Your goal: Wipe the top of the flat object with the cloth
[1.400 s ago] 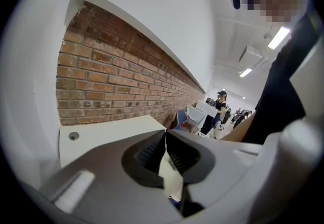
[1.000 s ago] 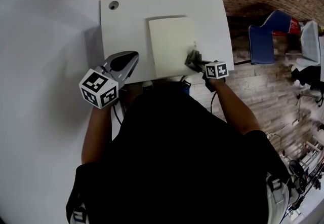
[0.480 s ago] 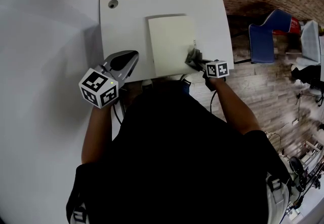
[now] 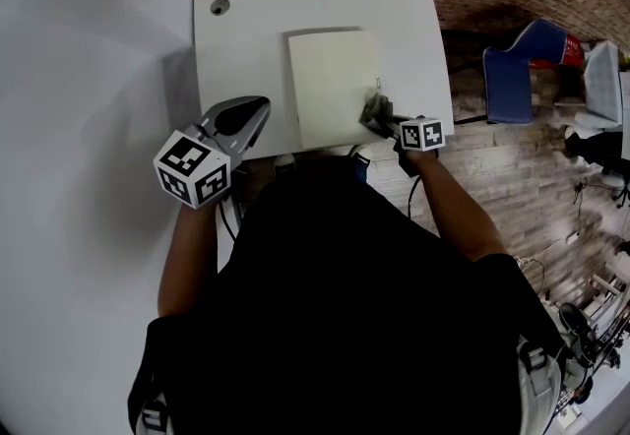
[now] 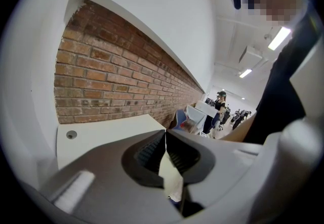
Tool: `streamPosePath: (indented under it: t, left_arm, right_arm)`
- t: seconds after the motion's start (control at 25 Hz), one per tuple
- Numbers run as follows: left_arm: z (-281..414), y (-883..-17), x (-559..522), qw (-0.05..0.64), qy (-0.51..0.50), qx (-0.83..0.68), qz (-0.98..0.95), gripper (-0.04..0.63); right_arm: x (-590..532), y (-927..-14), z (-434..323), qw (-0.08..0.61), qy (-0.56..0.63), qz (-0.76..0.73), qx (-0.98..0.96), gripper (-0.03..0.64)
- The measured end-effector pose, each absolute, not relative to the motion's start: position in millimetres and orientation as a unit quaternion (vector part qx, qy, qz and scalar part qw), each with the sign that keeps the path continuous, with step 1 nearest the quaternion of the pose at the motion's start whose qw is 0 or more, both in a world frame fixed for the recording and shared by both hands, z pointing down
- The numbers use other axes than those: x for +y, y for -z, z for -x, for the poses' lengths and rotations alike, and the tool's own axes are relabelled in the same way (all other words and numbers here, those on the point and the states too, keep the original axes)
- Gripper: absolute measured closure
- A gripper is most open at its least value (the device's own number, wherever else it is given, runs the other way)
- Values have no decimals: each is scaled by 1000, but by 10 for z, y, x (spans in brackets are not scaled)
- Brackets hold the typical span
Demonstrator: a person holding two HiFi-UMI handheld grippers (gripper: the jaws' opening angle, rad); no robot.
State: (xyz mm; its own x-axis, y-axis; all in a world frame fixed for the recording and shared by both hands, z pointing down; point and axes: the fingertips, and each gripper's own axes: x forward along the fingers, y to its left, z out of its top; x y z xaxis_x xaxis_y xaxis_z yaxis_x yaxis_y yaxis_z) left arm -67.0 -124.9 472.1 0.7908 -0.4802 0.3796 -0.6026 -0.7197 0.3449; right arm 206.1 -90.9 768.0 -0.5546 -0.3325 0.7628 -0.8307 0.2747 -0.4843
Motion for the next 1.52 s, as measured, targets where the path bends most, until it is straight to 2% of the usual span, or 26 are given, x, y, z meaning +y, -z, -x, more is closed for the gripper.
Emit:
streamPosePath:
  t: [0.52, 0.96, 1.52]
  left_arm:
    - [630, -4648, -1283, 224, -131, -289, -921, 592]
    - [439, -4562, -1402, 215, -127, -275, -928, 592]
    - [242, -4582, -1641, 194, -128, -261, -937, 592]
  right_arm:
    - [-1092, -7263, -1957, 230, -448, -392, -770, 603]
    - [-1341, -6630, -2059, 199, -391, -409, -800, 603]
    - [-1584, -5870, -2239, 124, -337, -434, -826, 603]
